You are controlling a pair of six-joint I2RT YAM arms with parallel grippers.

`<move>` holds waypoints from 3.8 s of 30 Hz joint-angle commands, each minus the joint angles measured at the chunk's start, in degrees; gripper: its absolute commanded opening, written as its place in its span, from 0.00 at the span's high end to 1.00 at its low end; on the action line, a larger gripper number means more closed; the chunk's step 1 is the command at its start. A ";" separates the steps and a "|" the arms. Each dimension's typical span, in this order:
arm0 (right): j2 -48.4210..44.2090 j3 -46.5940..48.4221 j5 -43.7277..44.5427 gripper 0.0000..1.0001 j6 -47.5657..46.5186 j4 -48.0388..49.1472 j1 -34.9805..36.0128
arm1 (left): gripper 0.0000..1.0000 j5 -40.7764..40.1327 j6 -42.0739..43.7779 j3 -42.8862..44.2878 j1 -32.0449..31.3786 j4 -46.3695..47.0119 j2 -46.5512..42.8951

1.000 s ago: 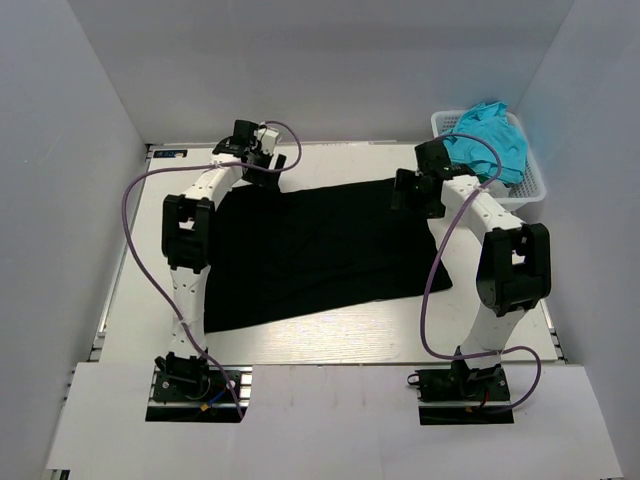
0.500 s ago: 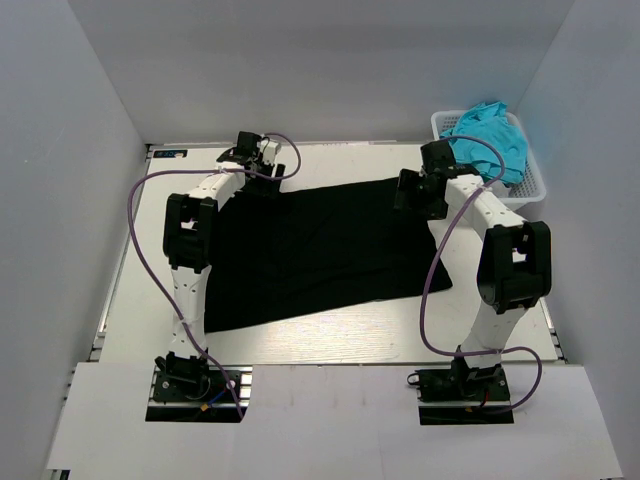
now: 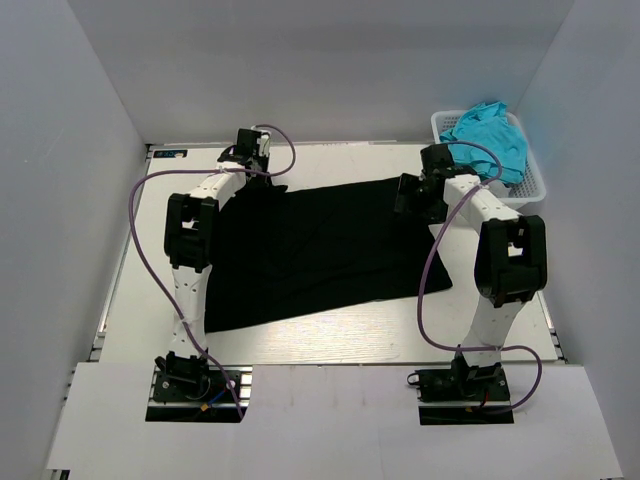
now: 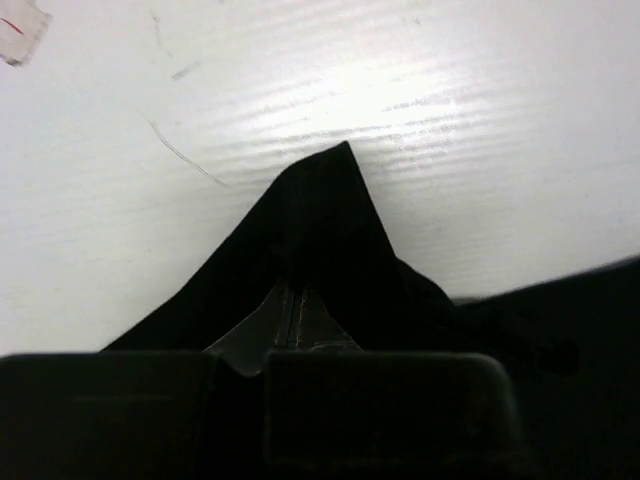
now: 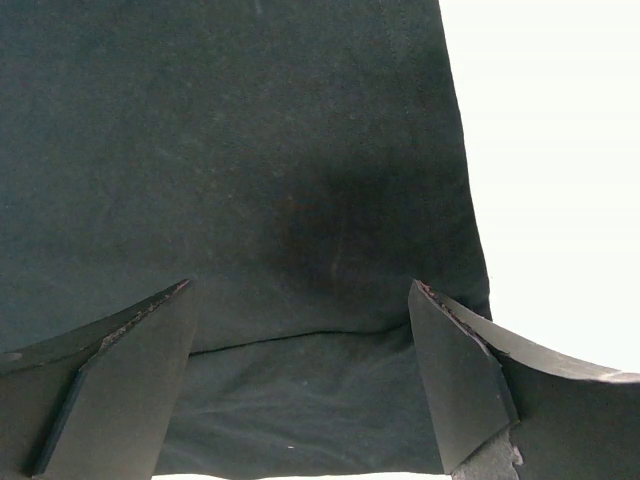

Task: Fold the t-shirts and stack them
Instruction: Grap the side of the flattened tshirt furthest away from the robot with both arms, then fold the other side of the tshirt into a rectangle

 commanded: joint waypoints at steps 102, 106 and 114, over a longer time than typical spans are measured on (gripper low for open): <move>-7.91 -9.65 9.16 1.00 -1.76 22.81 -0.06 | 1.00 -5.48 -49.09 -61.30 -1.08 -28.78 -79.06; -10.55 -13.86 9.24 1.00 -1.23 23.16 0.20 | 1.00 -4.07 -51.19 -64.72 -1.08 -31.50 -80.99; -18.90 -28.18 12.41 0.63 2.99 24.39 -0.06 | 0.76 -1.00 -54.18 -69.47 -1.08 -31.67 -82.31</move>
